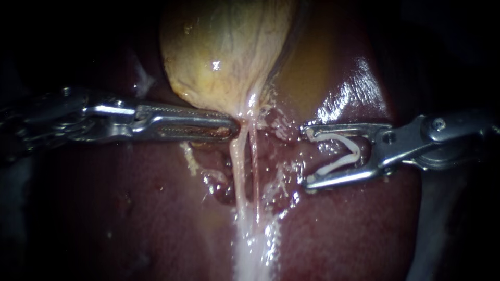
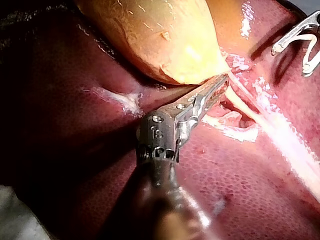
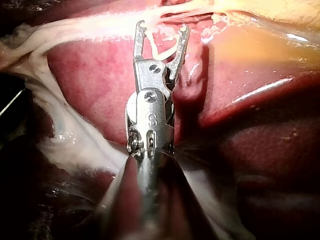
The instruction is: Clipping first clip left tube
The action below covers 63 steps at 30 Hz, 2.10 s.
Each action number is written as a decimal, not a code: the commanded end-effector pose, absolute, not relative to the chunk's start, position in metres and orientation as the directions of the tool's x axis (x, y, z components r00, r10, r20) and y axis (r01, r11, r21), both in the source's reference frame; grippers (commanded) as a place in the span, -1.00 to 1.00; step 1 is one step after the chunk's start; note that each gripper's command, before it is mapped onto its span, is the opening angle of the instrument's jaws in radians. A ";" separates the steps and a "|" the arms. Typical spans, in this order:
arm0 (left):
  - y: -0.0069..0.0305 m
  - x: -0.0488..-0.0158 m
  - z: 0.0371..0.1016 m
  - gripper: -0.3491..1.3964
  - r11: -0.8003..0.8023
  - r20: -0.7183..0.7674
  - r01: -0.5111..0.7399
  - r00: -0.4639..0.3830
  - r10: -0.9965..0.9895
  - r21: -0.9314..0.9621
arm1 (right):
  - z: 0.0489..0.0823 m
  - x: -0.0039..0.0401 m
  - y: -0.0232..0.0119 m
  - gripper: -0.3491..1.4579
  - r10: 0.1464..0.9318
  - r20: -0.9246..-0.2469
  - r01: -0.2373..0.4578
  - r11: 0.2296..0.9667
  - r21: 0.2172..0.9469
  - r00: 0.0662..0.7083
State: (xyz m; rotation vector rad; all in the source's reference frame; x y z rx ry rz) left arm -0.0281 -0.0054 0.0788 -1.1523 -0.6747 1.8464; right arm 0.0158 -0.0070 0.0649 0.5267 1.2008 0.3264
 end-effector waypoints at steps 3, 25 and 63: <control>-0.0054 -0.0281 0.0788 -1.00 -0.506 -0.451 -0.368 -0.228 0.863 -0.781 | 0.0648 0.0158 -0.0071 -0.07 0.507 -0.793 0.035 0.835 0.549 0.337; -0.0041 -0.0240 0.0698 -1.00 -0.478 -0.430 -0.371 -0.208 0.878 -0.796 | 0.0648 0.0158 -0.0071 -0.06 0.508 -0.794 0.040 0.834 0.550 0.334; -0.0046 -0.0244 0.0689 -1.00 -0.476 -0.431 -0.373 -0.204 0.879 -0.796 | 0.0697 0.0249 -0.0114 -0.06 0.505 -0.799 0.109 0.819 0.563 0.327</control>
